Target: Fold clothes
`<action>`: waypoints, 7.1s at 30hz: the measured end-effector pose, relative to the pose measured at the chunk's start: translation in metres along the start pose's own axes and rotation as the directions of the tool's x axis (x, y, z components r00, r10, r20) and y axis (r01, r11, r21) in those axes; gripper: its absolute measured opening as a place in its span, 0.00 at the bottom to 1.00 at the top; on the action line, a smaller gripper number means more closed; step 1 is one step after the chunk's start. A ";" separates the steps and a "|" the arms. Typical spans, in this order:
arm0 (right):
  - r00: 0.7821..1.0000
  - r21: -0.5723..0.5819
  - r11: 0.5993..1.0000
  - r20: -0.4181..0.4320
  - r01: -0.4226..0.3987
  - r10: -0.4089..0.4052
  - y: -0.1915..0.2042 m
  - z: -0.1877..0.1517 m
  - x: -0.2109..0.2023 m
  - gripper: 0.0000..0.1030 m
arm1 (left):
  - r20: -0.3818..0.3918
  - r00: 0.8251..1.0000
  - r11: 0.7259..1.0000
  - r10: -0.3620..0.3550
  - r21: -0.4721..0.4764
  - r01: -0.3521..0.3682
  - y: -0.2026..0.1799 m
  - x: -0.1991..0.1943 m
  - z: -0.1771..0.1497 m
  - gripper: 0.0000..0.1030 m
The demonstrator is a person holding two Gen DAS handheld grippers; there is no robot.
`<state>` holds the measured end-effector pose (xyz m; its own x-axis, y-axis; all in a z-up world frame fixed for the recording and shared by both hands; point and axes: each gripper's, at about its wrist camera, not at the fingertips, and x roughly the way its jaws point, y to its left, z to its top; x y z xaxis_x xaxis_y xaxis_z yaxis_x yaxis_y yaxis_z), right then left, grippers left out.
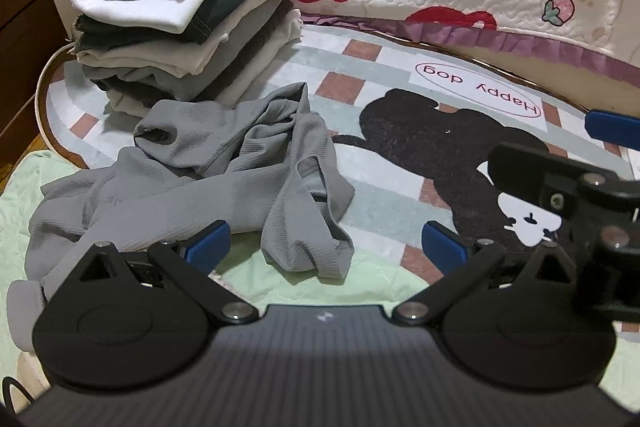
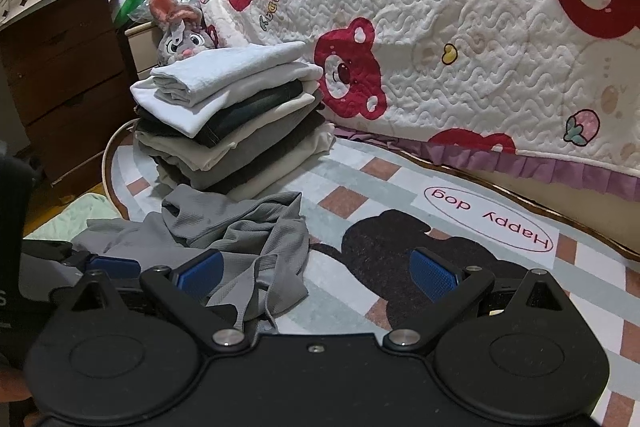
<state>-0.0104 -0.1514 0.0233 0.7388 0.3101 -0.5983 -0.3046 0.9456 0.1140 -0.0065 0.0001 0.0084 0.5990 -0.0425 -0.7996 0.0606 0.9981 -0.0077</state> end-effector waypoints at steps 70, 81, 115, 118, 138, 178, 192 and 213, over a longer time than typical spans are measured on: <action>0.993 0.057 0.991 -0.007 -0.120 0.120 -0.007 -0.010 0.074 0.98 | -0.049 0.994 0.993 0.100 -0.062 -0.103 0.123 0.031 0.007 1.00; 0.965 -0.219 0.945 -0.153 -0.242 0.212 0.037 -0.022 0.134 0.98 | -0.062 0.997 0.994 0.044 -0.102 -0.050 0.238 0.040 -0.021 0.92; 0.974 0.022 0.989 -0.173 -0.144 0.146 0.069 -0.033 0.270 0.19 | 0.016 0.994 0.988 0.107 -0.110 -0.105 0.283 0.066 -0.049 0.10; 0.986 0.143 0.979 -0.057 -0.146 0.155 0.048 -0.020 0.241 0.16 | 0.097 0.989 0.992 0.109 -0.079 -0.101 0.267 0.056 -0.027 0.09; 0.872 0.243 0.947 0.391 0.209 -0.293 -0.082 0.028 -0.025 0.14 | 0.444 0.872 0.969 -0.209 0.214 0.123 0.078 -0.035 0.097 0.08; 0.679 0.063 0.847 0.568 0.528 -0.465 -0.166 0.076 -0.132 0.15 | 0.666 0.637 0.918 -0.388 0.345 0.199 -0.063 -0.059 0.234 0.10; 0.936 0.449 0.822 -0.175 0.351 -0.304 -0.218 -0.182 -0.001 0.34 | 0.026 0.978 0.956 -0.208 0.215 0.198 -0.021 0.190 0.037 0.12; 0.947 0.781 0.576 -0.061 0.242 -0.314 -0.231 -0.271 -0.029 0.62 | 0.140 0.975 0.974 -0.174 0.169 0.150 -0.002 0.189 0.027 0.02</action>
<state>-0.1246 -0.4055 -0.2009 0.7588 -0.0096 -0.6513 0.4727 0.6960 0.5405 0.1283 -0.0108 -0.1262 0.6851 -0.2215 -0.6940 0.2837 0.9586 -0.0258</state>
